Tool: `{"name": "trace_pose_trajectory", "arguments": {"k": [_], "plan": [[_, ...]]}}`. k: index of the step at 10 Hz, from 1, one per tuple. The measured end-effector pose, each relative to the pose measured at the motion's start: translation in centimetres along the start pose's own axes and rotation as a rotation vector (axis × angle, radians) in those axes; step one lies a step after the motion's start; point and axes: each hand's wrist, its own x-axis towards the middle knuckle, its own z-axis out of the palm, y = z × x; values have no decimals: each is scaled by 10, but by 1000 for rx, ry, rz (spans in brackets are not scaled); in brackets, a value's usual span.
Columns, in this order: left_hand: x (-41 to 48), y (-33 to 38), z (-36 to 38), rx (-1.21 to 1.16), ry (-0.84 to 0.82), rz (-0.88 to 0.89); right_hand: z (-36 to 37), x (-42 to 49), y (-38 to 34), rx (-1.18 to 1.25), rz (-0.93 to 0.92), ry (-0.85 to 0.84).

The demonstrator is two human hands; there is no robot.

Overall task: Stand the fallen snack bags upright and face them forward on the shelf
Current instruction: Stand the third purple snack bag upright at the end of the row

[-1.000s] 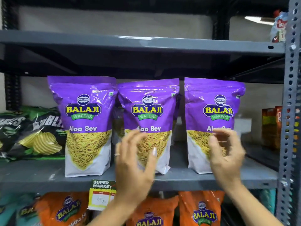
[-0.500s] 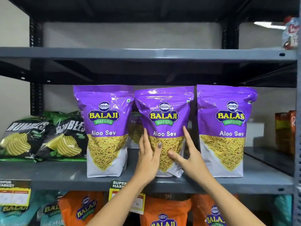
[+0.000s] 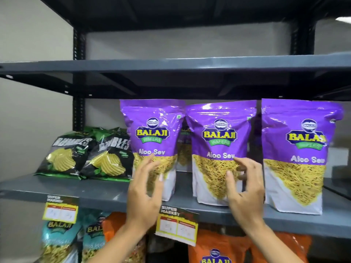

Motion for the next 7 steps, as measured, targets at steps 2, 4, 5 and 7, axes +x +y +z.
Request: {"name": "trace_pose_trajectory", "arguments": {"k": [2,4,5,7], "plan": [[26,-58,-23,169,-85,-339,78,-21,-44,46,146,-479],[36,-57,-4,1,-245,-596,116,-19,-41,109,396,-734],[35,-53,-4,83,-334,-592,116,-19,-37,135,418,-691],[33,-55,-6,232,-245,-472,109,-25,-33,145,416,-707]]}}
